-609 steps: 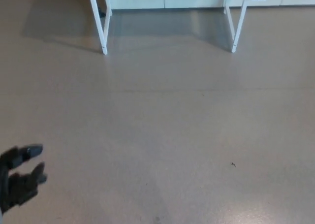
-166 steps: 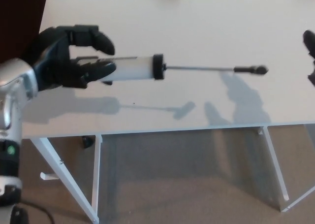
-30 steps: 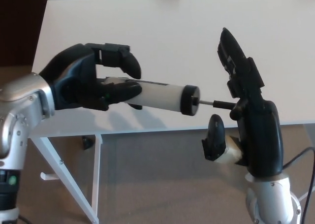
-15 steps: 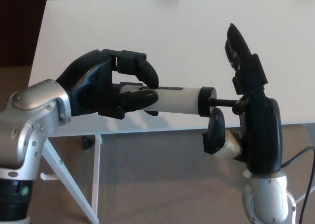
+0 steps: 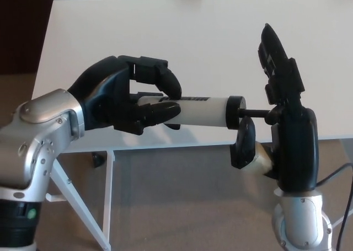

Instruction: The robot walks towards a desk on which an air pump is kept in the middle. It lifts it up and holds it with its left hand and uses its right hand to compress it by pushing its handle inwards.

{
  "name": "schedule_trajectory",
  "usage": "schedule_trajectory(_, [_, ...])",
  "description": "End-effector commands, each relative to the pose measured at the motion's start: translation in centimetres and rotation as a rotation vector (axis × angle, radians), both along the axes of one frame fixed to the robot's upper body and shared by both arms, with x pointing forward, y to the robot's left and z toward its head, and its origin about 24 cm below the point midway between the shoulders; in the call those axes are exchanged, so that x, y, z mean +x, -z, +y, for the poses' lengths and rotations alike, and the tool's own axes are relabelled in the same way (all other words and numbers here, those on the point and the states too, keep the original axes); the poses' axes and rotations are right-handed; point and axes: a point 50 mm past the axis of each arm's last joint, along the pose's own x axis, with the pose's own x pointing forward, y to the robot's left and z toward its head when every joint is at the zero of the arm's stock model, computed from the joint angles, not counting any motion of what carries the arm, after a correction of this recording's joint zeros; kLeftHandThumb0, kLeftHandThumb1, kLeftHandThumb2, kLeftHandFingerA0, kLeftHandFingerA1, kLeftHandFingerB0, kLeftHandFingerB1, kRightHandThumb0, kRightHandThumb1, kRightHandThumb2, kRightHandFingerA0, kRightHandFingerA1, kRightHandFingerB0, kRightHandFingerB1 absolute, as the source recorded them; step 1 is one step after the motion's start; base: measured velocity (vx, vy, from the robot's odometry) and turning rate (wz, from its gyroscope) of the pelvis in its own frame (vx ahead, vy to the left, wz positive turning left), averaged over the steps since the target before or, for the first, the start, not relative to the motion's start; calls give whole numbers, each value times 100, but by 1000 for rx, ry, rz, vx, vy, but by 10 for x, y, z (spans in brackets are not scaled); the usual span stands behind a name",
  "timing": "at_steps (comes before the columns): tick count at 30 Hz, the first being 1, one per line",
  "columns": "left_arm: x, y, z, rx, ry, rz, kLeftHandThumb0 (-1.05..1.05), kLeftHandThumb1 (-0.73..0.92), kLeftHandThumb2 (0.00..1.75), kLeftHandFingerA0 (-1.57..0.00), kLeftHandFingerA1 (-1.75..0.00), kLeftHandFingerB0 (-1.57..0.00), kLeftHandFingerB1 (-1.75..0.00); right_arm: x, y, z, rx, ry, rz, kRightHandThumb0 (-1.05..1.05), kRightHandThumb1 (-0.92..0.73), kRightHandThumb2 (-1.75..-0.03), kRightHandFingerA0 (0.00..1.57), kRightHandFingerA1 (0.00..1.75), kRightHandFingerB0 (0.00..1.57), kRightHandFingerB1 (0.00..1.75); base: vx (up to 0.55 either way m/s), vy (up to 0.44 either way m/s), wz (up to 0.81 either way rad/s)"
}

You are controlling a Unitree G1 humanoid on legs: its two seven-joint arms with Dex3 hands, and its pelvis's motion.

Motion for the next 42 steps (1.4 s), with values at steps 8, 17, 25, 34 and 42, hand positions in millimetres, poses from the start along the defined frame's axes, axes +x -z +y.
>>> schedule_trajectory(8, [28, -16, 50, -55, -170, 27, -15, 67, 86, -108, -135, -89, -114, -6, 4, -27, 40, 13, 37, -88, -76, -114, 0, 16, 0, 14, 0, 0, 0])
schedule_trajectory(17, [42, -20, 72, -176, -247, 84, -8, 71, 74, -103, -141, -84, -115, -10, 6, -40, 76, 19, 47, -89, -77, -113, 0, 14, 0, 14, 0, 0, 0])
schedule_trajectory(25, [57, -10, 69, 11, -362, 28, -12, 67, 91, -111, -138, -84, -119, -12, 6, -43, 82, 20, 47, -92, -79, -114, 1, 12, 1, 11, 0, 0, 0])
schedule_trajectory(34, [70, 13, 32, 613, -315, -232, -11, 75, 71, -94, -155, -82, -124, -20, -2, -42, 74, 31, 6, -92, -76, -112, 8, 17, 8, 16, 0, 0, 0])
schedule_trajectory(42, [71, 27, 3, 749, -274, -313, -5, 71, 73, -92, -159, -83, -134, -25, -8, -38, 71, 21, -37, -90, -75, -111, 9, 24, 9, 19, 0, 0, 0])
